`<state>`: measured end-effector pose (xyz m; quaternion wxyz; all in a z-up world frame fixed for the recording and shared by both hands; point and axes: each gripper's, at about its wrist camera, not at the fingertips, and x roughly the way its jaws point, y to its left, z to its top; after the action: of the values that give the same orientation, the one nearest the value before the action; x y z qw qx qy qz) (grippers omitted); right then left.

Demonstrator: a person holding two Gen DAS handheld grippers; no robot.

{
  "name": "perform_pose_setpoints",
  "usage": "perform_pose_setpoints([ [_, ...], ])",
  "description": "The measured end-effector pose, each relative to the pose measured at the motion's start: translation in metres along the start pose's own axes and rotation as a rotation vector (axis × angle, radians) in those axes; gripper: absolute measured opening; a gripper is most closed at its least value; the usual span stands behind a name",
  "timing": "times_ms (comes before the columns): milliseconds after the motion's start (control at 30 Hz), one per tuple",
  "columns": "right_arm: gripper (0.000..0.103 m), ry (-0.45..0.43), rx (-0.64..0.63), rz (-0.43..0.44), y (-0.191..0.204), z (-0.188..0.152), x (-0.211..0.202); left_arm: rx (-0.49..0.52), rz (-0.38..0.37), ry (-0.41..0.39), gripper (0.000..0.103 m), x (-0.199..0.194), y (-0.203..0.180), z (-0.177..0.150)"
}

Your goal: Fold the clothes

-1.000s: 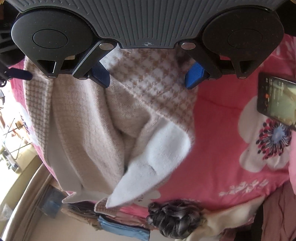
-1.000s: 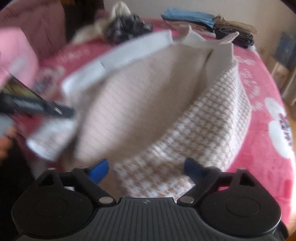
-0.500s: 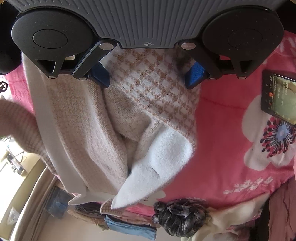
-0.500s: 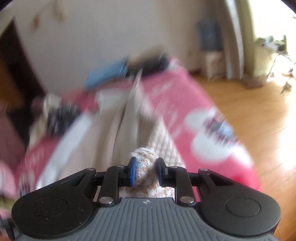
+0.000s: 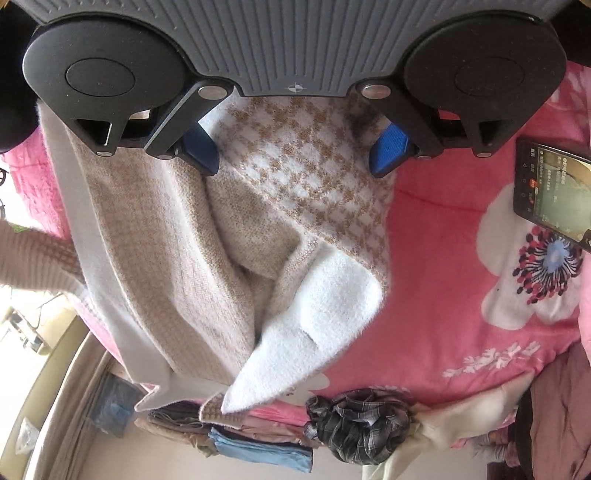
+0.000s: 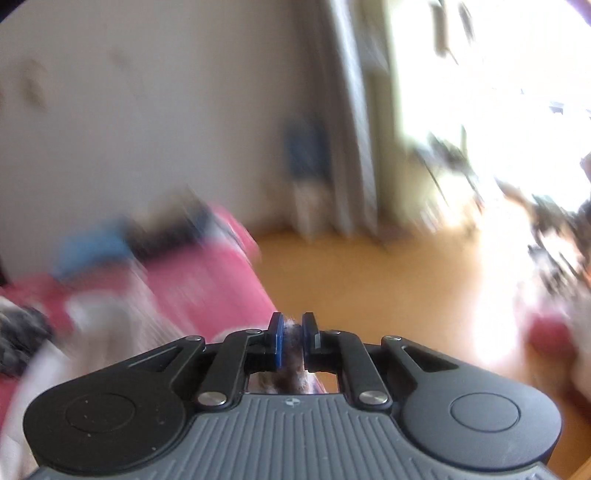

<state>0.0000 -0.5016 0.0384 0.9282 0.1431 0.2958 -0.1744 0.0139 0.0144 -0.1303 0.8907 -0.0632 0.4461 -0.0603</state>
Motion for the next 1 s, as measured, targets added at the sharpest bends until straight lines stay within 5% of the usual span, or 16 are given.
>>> perform_pose_setpoints([
  [133, 0.015, 0.207, 0.063, 0.189, 0.017, -0.041, 0.024, 0.0, 0.001, 0.009, 0.089, 0.002, 0.0, 0.0],
  [267, 0.047, 0.414, 0.126, 0.378, 0.034, -0.083, 0.048, 0.0, -0.001, 0.019, 0.089, 0.004, 0.0, 0.0],
  [300, 0.047, 0.473, 0.134, 0.407, 0.041, -0.093, 0.058, -0.001, -0.001, 0.018, 0.089, 0.004, 0.0, 0.0],
  [433, 0.048, 0.739, 0.126, 0.404, 0.082, -0.134, 0.118, -0.008, -0.005, 0.013, 0.089, 0.003, 0.0, -0.001],
  [533, 0.048, 0.858, 0.187, 0.35, 0.092, -0.163, 0.151, -0.025, -0.014, 0.018, 0.089, 0.004, 0.002, 0.0],
  [633, 0.051, 0.849, 0.14, 0.365, 0.105, -0.173, 0.146, -0.041, -0.026, 0.025, 0.089, 0.006, 0.004, 0.001],
  [800, 0.012, 0.813, -0.019, 0.387, 0.126, -0.185, 0.117, -0.045, -0.03, 0.032, 0.09, 0.009, 0.003, 0.001],
  [833, 0.011, 0.792, -0.032, 0.387, 0.127, -0.184, 0.111, -0.045, -0.031, 0.031, 0.09, 0.008, 0.004, 0.0],
  [1000, 0.008, 0.552, 0.055, 0.412, 0.104, -0.132, 0.069, -0.053, -0.032, 0.03, 0.09, 0.006, 0.005, -0.001],
])
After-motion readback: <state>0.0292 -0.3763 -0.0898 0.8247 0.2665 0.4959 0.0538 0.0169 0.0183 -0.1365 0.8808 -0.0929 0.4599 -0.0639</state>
